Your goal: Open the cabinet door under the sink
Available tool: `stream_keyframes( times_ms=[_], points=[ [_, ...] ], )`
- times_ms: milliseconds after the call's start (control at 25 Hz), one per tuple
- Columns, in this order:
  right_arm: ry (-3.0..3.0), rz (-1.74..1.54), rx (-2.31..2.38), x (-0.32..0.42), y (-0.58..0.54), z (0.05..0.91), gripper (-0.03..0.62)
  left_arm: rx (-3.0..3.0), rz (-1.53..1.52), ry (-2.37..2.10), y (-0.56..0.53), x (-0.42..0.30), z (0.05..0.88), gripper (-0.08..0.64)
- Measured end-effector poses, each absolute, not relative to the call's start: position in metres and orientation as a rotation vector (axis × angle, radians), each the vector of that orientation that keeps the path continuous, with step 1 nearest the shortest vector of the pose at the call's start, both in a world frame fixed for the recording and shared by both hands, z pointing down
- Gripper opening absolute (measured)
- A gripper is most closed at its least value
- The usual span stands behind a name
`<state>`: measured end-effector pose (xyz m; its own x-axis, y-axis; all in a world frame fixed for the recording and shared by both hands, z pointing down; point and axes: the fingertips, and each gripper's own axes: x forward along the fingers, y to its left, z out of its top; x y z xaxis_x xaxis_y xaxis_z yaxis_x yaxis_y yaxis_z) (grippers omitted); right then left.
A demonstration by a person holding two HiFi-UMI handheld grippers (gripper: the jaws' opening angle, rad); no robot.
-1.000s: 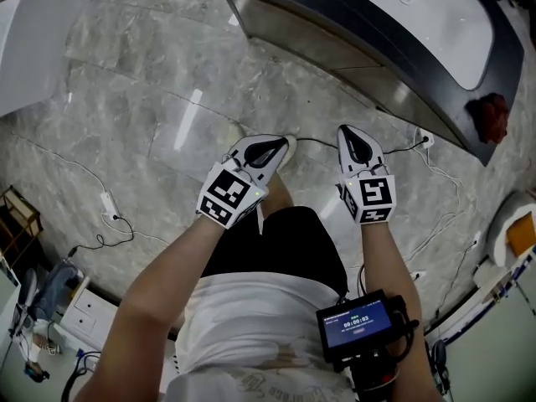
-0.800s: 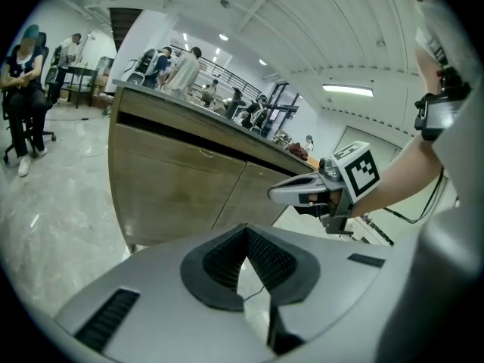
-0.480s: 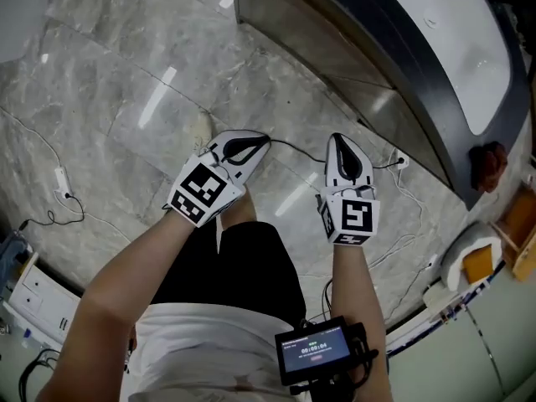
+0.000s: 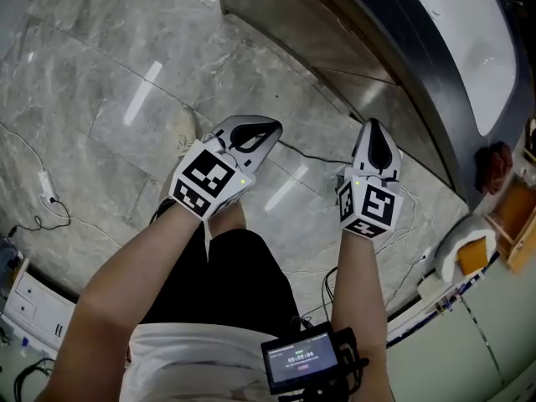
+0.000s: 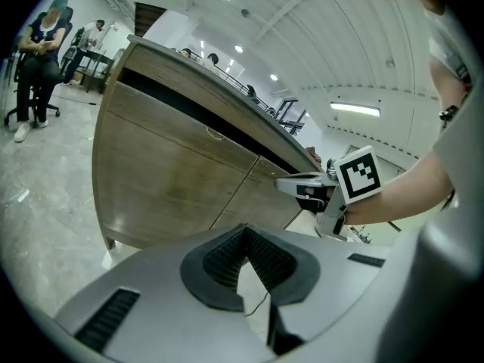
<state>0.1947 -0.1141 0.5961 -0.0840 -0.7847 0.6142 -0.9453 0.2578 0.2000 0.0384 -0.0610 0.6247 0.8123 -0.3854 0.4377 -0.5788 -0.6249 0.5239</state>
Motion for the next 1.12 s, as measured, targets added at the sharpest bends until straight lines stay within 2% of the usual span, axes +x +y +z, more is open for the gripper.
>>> stream_keyframes(
  times_ms=[320,400,480,560,1120],
  points=[
    [-1.596,-0.273,1.242,0.209,-0.139,0.591,0.022,2.315,0.322,-0.646,-0.054,0.063,0.632,0.009],
    [-1.487,-0.406,1.156,0.208,-0.146,0.591,0.077,2.304,0.329,-0.648,-0.048,0.060,0.636,0.009],
    [-1.410,-0.465,1.110,0.207,-0.151,0.594,0.131,2.288,0.337,-0.657,-0.042,0.054,0.642,0.009],
    [-1.344,-0.505,1.099,0.210,-0.155,0.598,0.152,2.271,0.343,-0.669,-0.039,0.047,0.647,0.009],
    [-1.114,-0.708,1.165,0.232,-0.176,0.600,0.179,2.259,0.335,-0.620,-0.031,0.043,0.645,0.009]
  ],
)
